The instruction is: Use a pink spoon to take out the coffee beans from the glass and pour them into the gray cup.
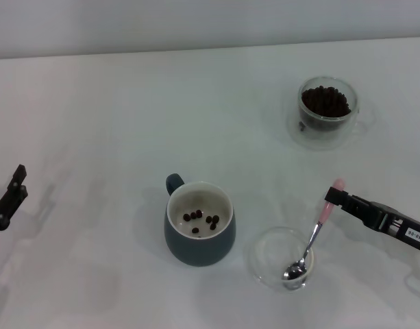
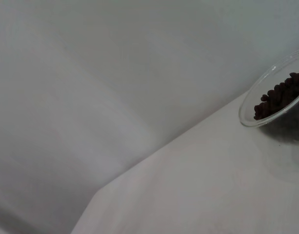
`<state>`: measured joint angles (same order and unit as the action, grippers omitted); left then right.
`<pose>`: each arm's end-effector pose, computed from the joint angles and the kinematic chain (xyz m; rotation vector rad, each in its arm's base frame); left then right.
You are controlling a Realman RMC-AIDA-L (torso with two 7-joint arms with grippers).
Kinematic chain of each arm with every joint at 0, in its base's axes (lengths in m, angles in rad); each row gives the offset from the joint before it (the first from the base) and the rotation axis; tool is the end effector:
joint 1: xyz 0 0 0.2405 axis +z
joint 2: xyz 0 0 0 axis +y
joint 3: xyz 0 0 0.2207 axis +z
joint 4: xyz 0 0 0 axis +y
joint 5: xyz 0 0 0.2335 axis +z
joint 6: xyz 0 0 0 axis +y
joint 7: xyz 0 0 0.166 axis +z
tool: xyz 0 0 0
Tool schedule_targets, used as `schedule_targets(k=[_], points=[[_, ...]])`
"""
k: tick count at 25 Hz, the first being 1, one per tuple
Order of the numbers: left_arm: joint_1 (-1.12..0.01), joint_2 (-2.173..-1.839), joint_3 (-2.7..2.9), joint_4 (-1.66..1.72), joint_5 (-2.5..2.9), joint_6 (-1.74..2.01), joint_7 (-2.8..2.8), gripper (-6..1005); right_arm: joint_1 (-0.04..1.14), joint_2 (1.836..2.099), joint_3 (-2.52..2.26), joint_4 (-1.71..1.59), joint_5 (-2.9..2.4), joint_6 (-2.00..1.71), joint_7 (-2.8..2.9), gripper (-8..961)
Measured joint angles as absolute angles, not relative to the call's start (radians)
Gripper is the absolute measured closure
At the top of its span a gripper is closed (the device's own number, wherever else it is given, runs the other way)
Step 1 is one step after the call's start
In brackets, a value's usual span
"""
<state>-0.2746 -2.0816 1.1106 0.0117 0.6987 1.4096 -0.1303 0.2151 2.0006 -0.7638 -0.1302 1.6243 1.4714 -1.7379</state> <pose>-0.3410 0.2643 -0.0264 -1.8646 -0.3368 -0.5994 0.3493 0.2274 -0.0309 -2.0051 1.5255 1.0887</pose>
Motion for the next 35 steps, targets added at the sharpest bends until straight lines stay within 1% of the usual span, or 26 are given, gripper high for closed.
schedule_targets(k=[27,35], points=[[-0.275,-2.08,1.111,0.013,0.695,1.409,-0.13,238,0.222,2.001,-0.765,-0.121,1.624,1.443,-1.735,796],[-0.275,-2.08,1.109,0.015,0.695,1.408,-0.13,238,0.224,2.002,-0.766,-0.12,1.624,1.443,-1.734,761]])
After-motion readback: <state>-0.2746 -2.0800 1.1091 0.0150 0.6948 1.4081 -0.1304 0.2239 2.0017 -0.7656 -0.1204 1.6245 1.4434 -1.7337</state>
